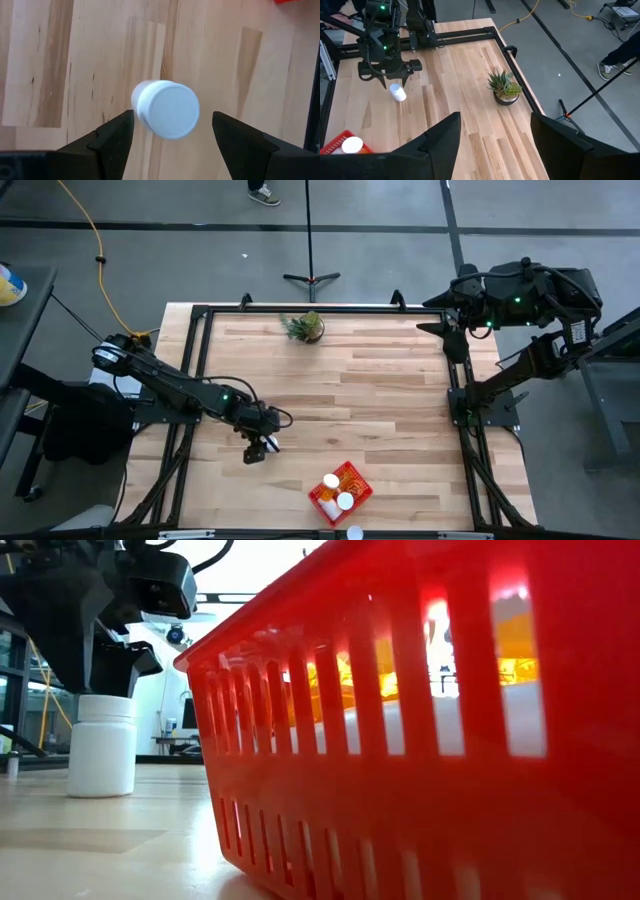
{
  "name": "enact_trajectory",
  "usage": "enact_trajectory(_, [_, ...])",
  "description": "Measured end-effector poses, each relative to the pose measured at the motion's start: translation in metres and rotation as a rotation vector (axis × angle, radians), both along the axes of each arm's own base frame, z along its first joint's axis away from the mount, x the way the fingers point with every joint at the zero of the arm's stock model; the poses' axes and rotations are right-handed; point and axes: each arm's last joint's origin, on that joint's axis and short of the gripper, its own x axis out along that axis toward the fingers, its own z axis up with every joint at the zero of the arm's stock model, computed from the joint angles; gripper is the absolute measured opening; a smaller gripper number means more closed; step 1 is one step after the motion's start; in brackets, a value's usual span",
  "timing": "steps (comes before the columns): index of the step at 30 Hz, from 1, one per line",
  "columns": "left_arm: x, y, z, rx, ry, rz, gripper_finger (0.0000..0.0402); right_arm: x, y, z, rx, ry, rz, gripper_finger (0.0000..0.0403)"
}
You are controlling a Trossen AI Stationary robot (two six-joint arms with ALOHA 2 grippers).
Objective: Pick and place pill bottles into a basket
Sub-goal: Put the white pill bottle into the red bin
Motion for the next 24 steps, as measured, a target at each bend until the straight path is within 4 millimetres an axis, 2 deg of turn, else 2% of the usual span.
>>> enact_trajectory(7, [0.001, 0.001, -0.003, 0.038, 0.000, 0.017, 0.0303, 0.000, 0.000, 0.000, 0.000, 0.000, 0.000, 0.0232])
enact_trajectory(16, [0.007, -0.001, -0.018, 0.068, 0.052, 0.018, 0.0303, 0.000, 0.000, 0.000, 0.000, 0.000, 0.000, 0.0232])
enact_trajectory(24, [0.015, -0.004, -0.022, 0.068, -0.002, 0.008, 0.0303, 0.000, 0.000, 0.000, 0.001, 0.000, 0.000, 0.0232])
